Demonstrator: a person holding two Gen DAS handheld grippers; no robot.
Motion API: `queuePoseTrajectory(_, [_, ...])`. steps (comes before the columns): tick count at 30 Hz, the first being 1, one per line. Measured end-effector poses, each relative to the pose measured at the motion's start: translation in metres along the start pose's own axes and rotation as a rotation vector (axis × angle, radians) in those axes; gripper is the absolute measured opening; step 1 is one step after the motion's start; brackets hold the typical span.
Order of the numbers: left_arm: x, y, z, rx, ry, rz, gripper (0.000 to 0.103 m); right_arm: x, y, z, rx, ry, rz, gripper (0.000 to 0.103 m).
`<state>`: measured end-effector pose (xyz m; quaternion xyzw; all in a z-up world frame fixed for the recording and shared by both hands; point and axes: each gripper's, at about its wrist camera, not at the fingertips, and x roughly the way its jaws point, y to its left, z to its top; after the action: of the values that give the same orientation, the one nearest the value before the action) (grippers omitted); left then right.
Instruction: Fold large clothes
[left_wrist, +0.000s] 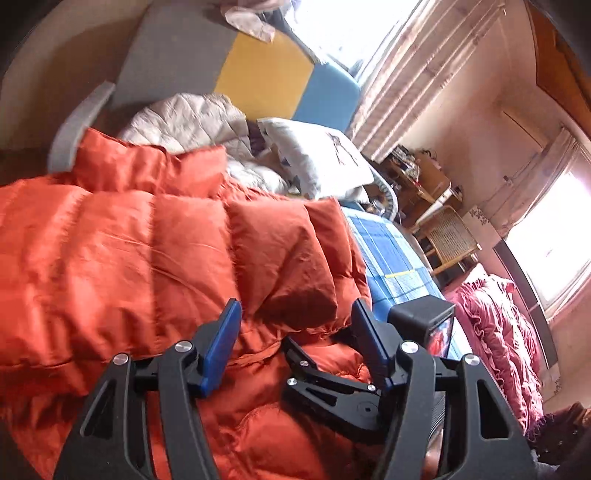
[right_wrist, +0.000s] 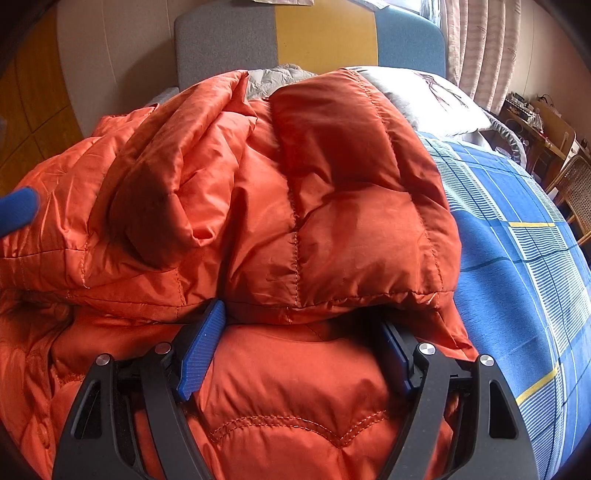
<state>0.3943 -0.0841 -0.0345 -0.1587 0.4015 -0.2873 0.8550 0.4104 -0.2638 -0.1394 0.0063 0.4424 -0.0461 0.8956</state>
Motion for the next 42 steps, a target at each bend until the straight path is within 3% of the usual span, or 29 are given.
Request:
queuePoseTrajectory(3, [-0.022,0.013,-0.003,-0.021,-0.043,0.062,0.061,0.000,0.000,0.000,0.000,0.000,-0.001,0.076])
queuePoseTrajectory(9, [-0.069,0.064,-0.016,-0.106,-0.129,0.266,0.061,0.000,0.002,0.001,-0.005,0.002,-0.007,0.076])
queuePoseTrajectory(14, [-0.105,0.113,-0.026,-0.240,-0.210,0.386,0.057,-0.002,0.005,0.003,-0.005,0.010,-0.010,0.076])
queuePoseTrajectory(19, [-0.118,0.144,-0.030,-0.303,-0.235,0.413,0.052,-0.019,-0.002,0.005,0.019,0.001,-0.013,0.076])
queuePoseTrajectory(24, [-0.109,0.149,-0.033,-0.285,-0.218,0.399,0.052,-0.062,-0.012,0.009,0.057,-0.116,-0.056,0.066])
queuePoseTrajectory(27, [-0.104,0.147,-0.034,-0.265,-0.213,0.396,0.052,-0.092,-0.002,0.024,0.060,-0.211,-0.006,0.065])
queuePoseTrajectory(30, [-0.101,0.148,-0.035,-0.261,-0.208,0.390,0.052,-0.102,0.024,0.038,0.015,-0.247,0.066,0.065])
queuePoseTrajectory(36, [-0.094,0.149,-0.034,-0.227,-0.180,0.386,0.052,-0.061,0.058,0.062,-0.042,-0.164,0.076,0.065])
queuePoseTrajectory(40, [-0.082,0.156,-0.035,-0.225,-0.139,0.385,0.051,-0.024,0.055,0.063,-0.042,-0.085,0.034,0.065])
queuePoseTrajectory(42, [-0.073,0.163,-0.038,-0.233,-0.117,0.393,0.045,-0.014,0.053,0.059,-0.046,-0.063,0.042,0.067])
